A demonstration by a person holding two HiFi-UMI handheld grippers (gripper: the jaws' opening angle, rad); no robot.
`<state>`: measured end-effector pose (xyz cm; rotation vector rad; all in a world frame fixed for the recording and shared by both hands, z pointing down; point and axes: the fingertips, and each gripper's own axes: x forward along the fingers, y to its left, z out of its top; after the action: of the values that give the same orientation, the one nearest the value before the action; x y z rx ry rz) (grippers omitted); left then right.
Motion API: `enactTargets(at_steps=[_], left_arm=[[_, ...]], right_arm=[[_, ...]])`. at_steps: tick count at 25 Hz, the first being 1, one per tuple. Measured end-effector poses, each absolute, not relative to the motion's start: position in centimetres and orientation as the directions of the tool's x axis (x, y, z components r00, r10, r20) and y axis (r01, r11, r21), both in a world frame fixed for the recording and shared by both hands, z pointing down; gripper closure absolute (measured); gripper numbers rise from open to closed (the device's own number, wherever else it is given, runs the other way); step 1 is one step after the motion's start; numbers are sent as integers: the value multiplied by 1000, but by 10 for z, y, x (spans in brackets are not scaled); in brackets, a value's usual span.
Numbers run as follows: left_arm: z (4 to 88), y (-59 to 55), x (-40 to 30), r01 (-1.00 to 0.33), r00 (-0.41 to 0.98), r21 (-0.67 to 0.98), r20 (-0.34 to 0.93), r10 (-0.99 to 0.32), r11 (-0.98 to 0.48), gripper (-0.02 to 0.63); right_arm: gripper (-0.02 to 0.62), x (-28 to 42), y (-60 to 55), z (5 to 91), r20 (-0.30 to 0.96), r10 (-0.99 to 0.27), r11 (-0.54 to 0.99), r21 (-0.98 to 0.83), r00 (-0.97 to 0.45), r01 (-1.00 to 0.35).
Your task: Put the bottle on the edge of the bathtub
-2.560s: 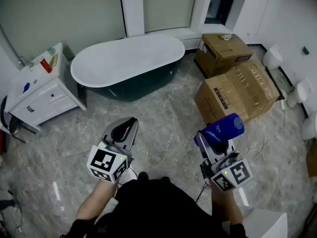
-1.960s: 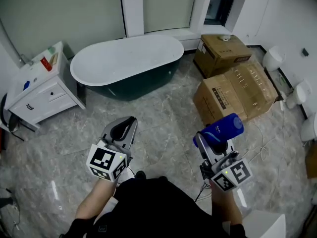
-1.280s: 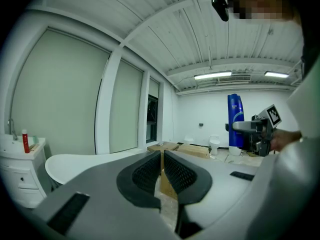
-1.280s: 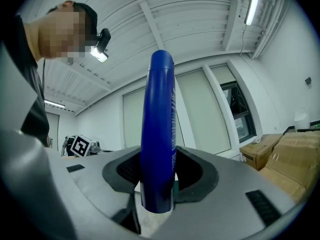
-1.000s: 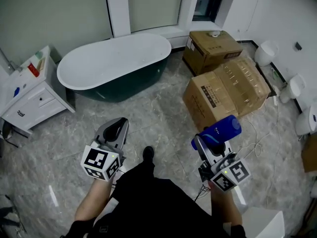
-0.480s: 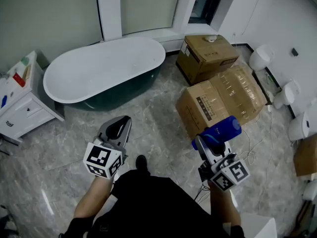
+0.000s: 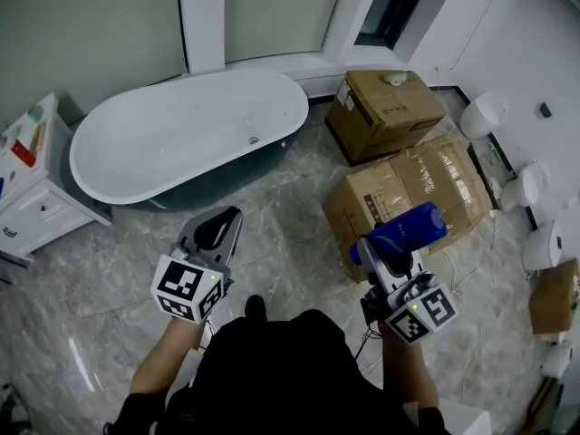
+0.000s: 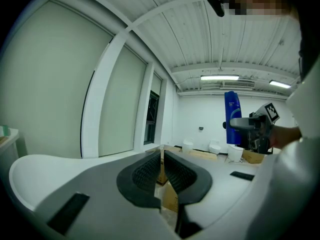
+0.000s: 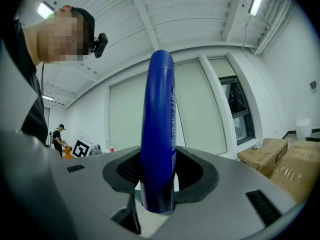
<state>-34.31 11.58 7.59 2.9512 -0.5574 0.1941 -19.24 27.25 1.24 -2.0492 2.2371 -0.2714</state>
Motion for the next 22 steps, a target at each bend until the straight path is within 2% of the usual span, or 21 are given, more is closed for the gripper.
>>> enactTargets(at_steps=[11,22], left_arm=[[92,94,-266,-359,921,103,203,-334,-928,574],[100,74,-115,-453,876,125,246,-414,-883,574]], right_arm=[[417,-125,224,39,74,-985,131,-246,-153,-960],[417,42,185,53,104,-963,221,-213,-247,-952]])
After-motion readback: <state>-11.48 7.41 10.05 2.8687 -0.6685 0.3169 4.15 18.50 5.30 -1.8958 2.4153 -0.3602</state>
